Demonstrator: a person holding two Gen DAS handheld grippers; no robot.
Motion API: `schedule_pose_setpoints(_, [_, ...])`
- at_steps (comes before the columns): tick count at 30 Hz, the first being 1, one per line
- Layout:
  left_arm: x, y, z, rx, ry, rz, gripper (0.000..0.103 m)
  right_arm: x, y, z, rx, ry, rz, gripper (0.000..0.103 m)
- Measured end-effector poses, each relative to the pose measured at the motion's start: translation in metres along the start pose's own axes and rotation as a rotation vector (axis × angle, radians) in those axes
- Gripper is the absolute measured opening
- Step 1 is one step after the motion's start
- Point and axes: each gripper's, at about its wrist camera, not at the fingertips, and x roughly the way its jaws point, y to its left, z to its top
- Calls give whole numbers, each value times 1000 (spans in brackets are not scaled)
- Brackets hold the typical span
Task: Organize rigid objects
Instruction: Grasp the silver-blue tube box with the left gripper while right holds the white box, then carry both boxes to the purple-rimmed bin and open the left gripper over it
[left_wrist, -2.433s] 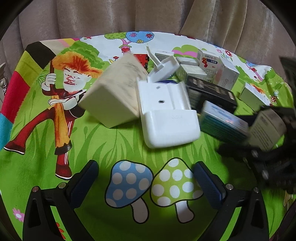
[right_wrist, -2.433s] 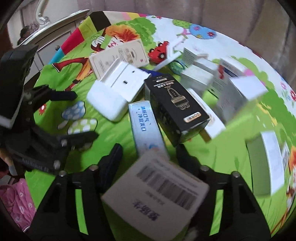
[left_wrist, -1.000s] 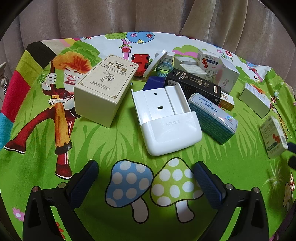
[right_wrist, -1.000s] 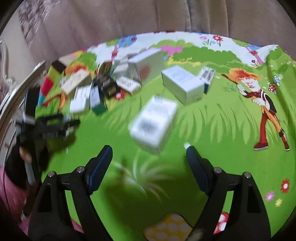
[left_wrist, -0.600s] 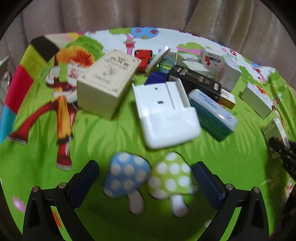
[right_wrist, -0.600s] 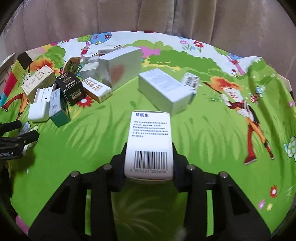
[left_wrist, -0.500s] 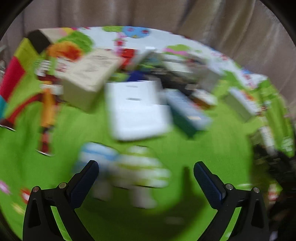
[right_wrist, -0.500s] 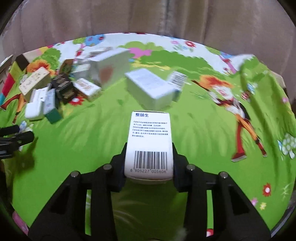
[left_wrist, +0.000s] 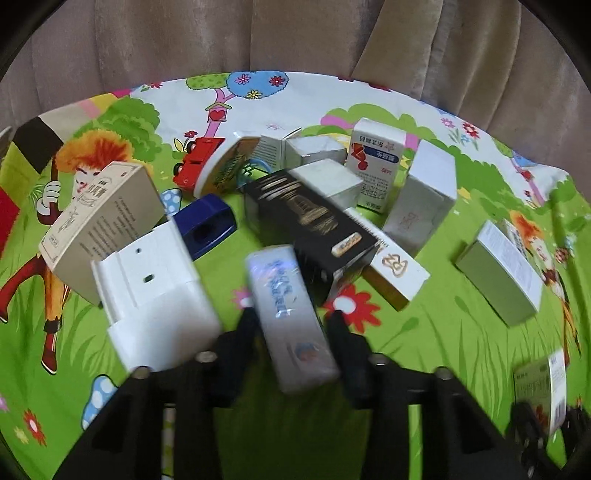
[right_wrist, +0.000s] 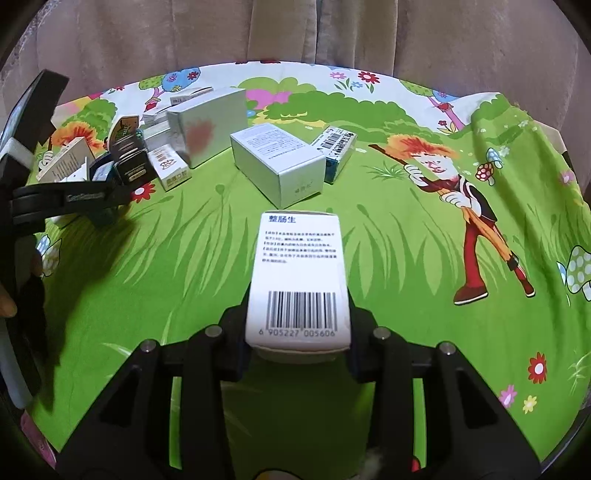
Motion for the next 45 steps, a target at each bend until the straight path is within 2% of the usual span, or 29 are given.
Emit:
schedule_pose_setpoints(2, [-8, 11, -9, 12, -4, -22, 30, 0, 1, 0, -11, -2, 5, 44])
schedule_pose_setpoints(6, [-46, 35, -53, 40, 10, -69, 30, -2, 12, -2, -64, -3, 42, 44])
schedule_pose_setpoints(10, [-75, 48, -86, 104, 2, -36, 30, -12, 44, -9, -115, 17, 126, 43])
schedule_pose_setpoints(13, [-92, 64, -99, 105, -16, -1, 30, -21, 80, -14, -183, 14, 181, 43])
schedule_pose_setpoints(17, [-110, 83, -104, 84, -32, 9, 30, -39, 122, -18, -274, -11, 236, 43])
schedule_pose_setpoints(22, [-134, 81, -112, 115, -77, 18, 30, -65, 143, -29, -324, -25, 268, 43])
schedule_pose_setpoints(29, [-171, 61, -120, 185, -132, -18, 30, -112, 127, -42, -319, -53, 261, 43])
schedule_pose_setpoints(39, [-207, 21, -142, 297, -186, -73, 30, -177, 85, -66, -311, -128, 185, 44])
schedule_pose_setpoints(45, [-233, -22, -146, 427, -223, -140, 30, -204, 54, -81, -282, -166, 126, 44])
